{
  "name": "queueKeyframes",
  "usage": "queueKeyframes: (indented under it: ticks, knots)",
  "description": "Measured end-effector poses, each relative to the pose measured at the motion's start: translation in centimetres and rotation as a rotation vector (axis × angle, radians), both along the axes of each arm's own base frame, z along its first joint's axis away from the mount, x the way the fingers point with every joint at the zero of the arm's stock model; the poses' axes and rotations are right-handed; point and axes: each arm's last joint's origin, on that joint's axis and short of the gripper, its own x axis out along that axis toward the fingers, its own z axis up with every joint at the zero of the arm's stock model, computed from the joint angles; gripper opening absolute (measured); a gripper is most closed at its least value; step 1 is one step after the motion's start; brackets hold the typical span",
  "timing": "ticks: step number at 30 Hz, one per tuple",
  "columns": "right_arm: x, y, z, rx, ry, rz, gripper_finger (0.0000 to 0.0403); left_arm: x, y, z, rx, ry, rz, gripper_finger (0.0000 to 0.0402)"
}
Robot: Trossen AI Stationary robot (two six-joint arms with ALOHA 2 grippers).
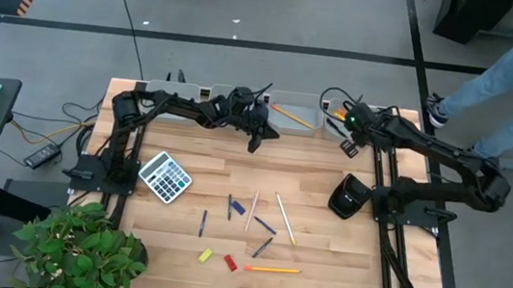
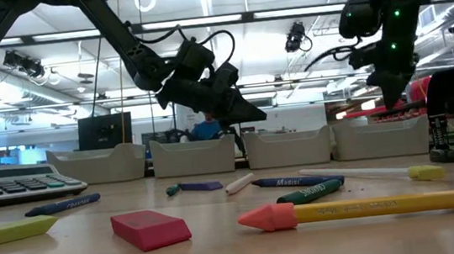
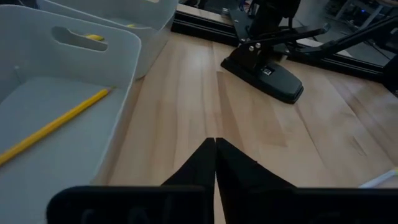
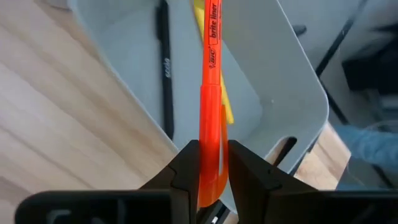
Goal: Sort crayons/erasers/pens/pencils in bins
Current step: Put the orange pen into the gray bin, then adjust the gray bin
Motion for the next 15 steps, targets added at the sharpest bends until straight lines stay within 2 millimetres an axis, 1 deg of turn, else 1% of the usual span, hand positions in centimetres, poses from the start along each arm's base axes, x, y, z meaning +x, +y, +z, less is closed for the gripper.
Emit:
queueKeyframes:
  ticks: [3,7,11,15]
  knots:
    - [-0.16,-0.38,-0.22,0.008,0.002,-0.032,0.0092,0.01,0.00,0.00,0.002,0.001,0.006,0.0030]
    - [-0.28,-0.64,-0.38,0.015,0.011,-0.042,0.0126,-0.01,0.04,-0.01,-0.016,0.004,0.015,0.0036]
    - [-0.37,-0.73,-0.34,-0.012,0.021,-0.075,0.0156,-0.04,0.01,-0.08,-0.023,0.012,0.016,0.0034]
    - [-0.26,-0.64,-0.33,-0.019,-0.010,-0.120,0.0172,-0.05,-0.06,-0.18,-0.032,0.022,0.016,0.0032]
